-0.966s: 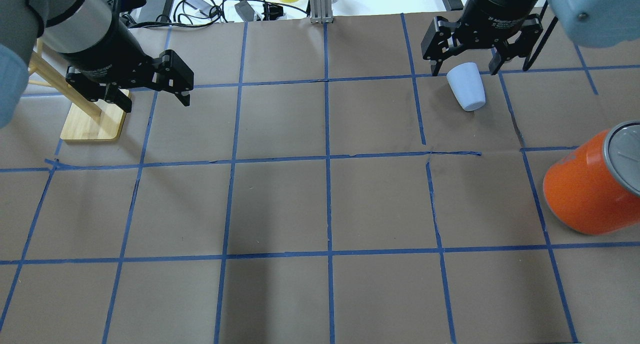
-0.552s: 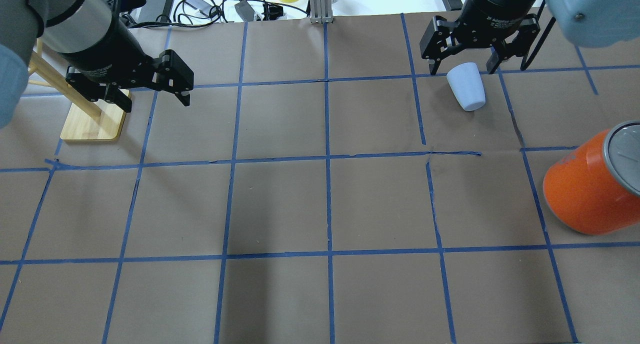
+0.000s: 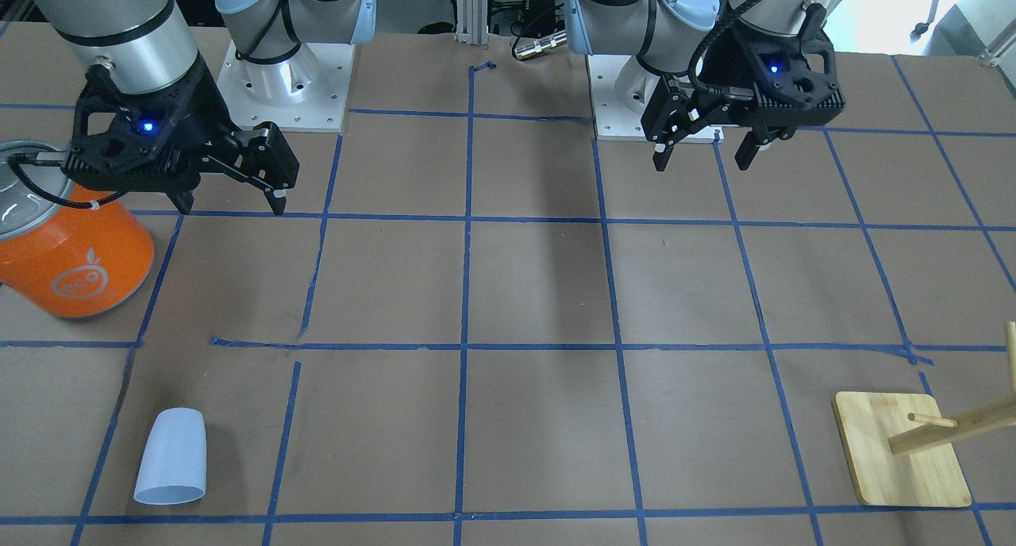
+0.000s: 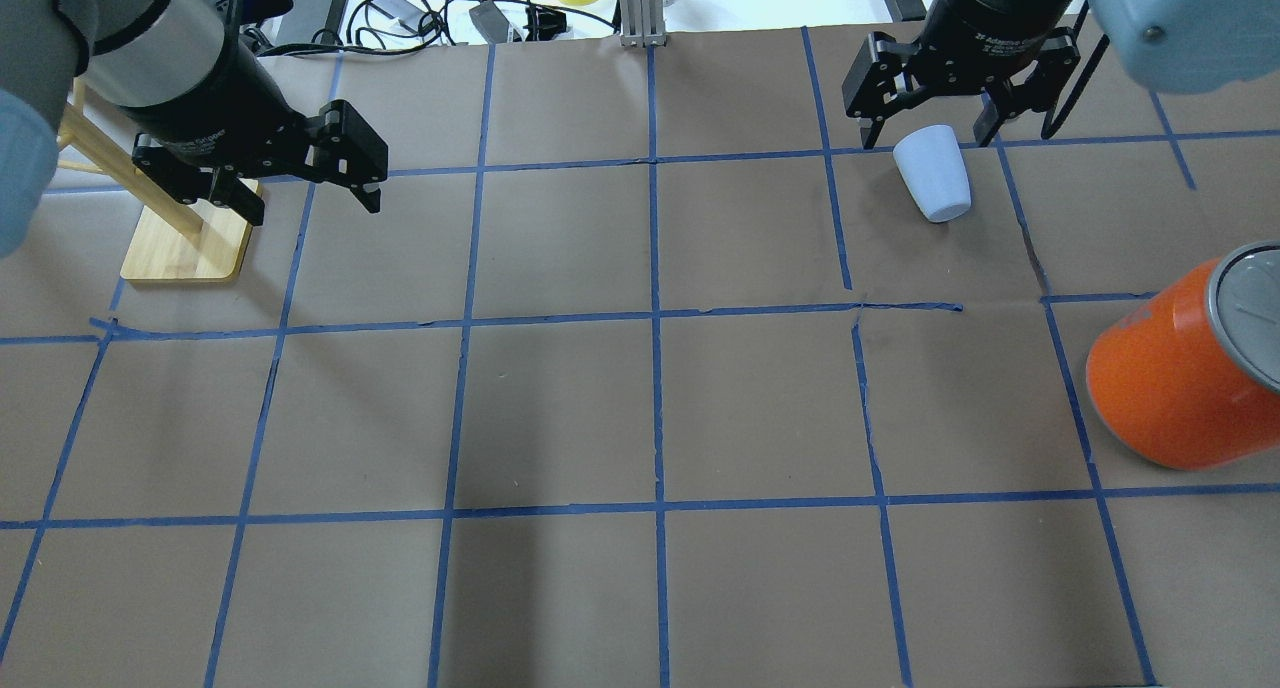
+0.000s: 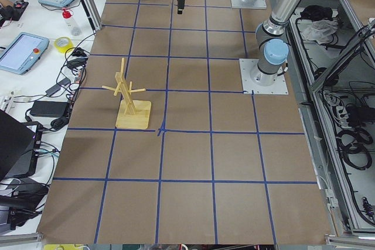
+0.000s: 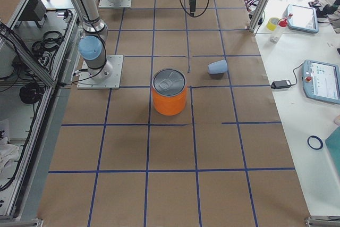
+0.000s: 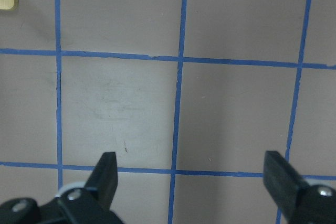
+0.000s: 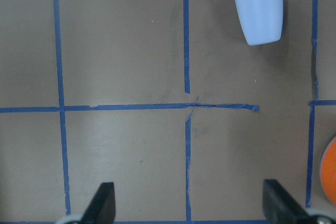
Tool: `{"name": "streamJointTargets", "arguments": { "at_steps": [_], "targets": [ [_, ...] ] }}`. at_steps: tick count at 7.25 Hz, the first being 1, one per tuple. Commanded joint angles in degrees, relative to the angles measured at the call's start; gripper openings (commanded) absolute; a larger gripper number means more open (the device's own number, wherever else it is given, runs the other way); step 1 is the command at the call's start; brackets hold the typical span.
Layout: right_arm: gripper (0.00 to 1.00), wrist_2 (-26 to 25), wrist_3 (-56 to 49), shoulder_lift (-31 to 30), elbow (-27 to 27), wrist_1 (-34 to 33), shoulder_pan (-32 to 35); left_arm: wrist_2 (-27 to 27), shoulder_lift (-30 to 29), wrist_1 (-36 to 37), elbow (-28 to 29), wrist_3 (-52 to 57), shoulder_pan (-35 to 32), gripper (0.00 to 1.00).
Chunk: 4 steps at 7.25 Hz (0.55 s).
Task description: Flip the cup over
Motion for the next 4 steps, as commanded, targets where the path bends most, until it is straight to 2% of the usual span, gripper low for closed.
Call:
{"name": "streamJointTargets", "arguments": {
  "at_steps": [1, 2, 4],
  "targets": [
    [1.00, -0.07, 0.03, 1.65, 0.26, -6.55, -2.62, 0.07, 0.00, -0.07, -0.04, 0.00, 0.04, 1.00],
    [1.00, -1.20, 0.03, 4.71, 0.88, -6.75, -2.90, 0.07, 0.00, -0.07, -0.04, 0.00, 0.04, 1.00],
    [1.00, -1.21, -2.49, 10.34, 1.06, -15.85, -6.57, 0.07, 0.00, -0.07, -0.04, 0.00, -0.05, 1.00]
  ]
}}
